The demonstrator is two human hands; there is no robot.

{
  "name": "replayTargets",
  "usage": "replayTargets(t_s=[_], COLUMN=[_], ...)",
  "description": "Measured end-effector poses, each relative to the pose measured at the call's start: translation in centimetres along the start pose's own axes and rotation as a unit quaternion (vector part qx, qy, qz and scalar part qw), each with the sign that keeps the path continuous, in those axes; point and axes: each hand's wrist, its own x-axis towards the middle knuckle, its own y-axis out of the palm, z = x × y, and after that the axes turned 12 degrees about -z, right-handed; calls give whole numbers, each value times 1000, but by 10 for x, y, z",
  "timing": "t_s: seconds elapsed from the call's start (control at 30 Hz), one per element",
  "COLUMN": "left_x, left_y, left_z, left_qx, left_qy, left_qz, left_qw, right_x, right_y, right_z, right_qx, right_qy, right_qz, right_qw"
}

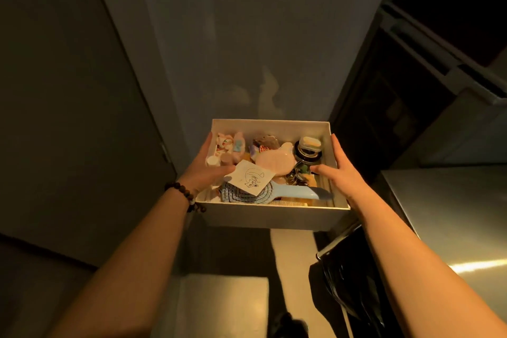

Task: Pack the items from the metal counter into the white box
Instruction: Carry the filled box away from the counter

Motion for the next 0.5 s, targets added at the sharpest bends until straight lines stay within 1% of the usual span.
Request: replayTargets(t_s=[0.13, 0.37, 0.5], left_x=[48, 139, 190], left_y=[-3, 5, 16], left_z=[2, 6, 15], left_qx=[-25, -26, -46], left_qy=[-15, -43, -47], left_qz=[-12, -50, -49], left_qw=[1000, 998, 997], right_x=[55, 160, 212], right_y=[24, 63, 81], right_z=[1, -5, -15], right_qx=[6, 35, 42], right_qy=[0, 23, 41], right_qz=[32, 80, 99], right_qw=[999, 996, 993])
